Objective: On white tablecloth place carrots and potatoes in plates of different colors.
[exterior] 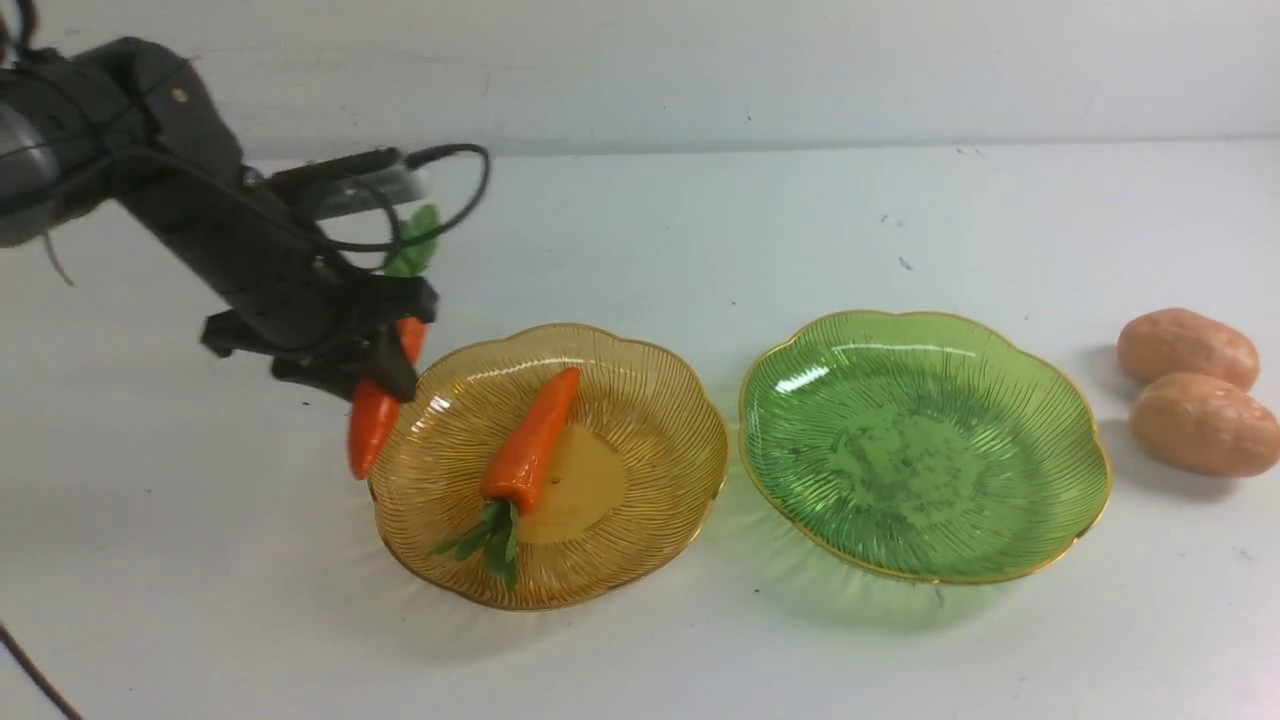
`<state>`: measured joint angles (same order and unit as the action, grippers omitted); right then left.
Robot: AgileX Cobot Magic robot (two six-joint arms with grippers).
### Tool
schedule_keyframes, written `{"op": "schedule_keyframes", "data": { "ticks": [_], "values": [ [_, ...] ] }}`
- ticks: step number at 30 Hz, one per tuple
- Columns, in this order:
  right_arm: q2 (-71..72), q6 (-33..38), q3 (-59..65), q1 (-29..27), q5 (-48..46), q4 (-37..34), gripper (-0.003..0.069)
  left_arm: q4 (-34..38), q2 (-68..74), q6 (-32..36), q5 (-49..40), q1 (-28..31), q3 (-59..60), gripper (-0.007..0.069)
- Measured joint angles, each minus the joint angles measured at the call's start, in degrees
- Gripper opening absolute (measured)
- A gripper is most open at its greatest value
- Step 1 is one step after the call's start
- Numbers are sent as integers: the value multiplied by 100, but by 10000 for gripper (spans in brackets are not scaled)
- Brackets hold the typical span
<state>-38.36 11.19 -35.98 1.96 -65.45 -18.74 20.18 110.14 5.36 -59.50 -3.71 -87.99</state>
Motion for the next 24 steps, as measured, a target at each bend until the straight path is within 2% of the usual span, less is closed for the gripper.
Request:
{"op": "schedule_keyframes", "data": {
  "ticks": [4, 6, 11, 14, 15, 17, 18, 19, 22, 24],
  "values": [
    [0, 0, 0, 0, 0, 0, -15, 12, 158, 100, 528, -540, 6, 225],
    [0, 0, 0, 0, -6, 0, -15, -7, 259, 210, 776, -745, 6, 278],
    [-5, -42, 0, 0, 227, 52, -15, -31, 342, 429, 804, -827, -1, 490],
    [-303, -718, -18, 0, 368, 549, -15, -86, 304, 478, 441, -827, -191, 531],
    [-636, -1059, -58, 0, 318, 860, -15, -121, 263, 535, 232, -827, -336, 510],
    [-1294, -1629, -209, 0, 343, 1541, -15, -211, 129, 645, -241, -827, -598, 420],
    [-1737, -1907, -405, 0, 438, 1874, -15, -288, 59, 680, -436, -827, -716, 360],
    [-2055, -2093, -564, 0, 529, 2124, -15, -400, -39, 696, -655, -827, -842, 265],
    [-3074, -2638, -1228, -12, 757, 2585, -15, -656, -219, 750, -995, -827, -993, 57],
    [-3769, -3017, -1704, -130, 884, 2647, -15, -670, -244, 771, -1065, -827, -1002, 10]
  ]
}}
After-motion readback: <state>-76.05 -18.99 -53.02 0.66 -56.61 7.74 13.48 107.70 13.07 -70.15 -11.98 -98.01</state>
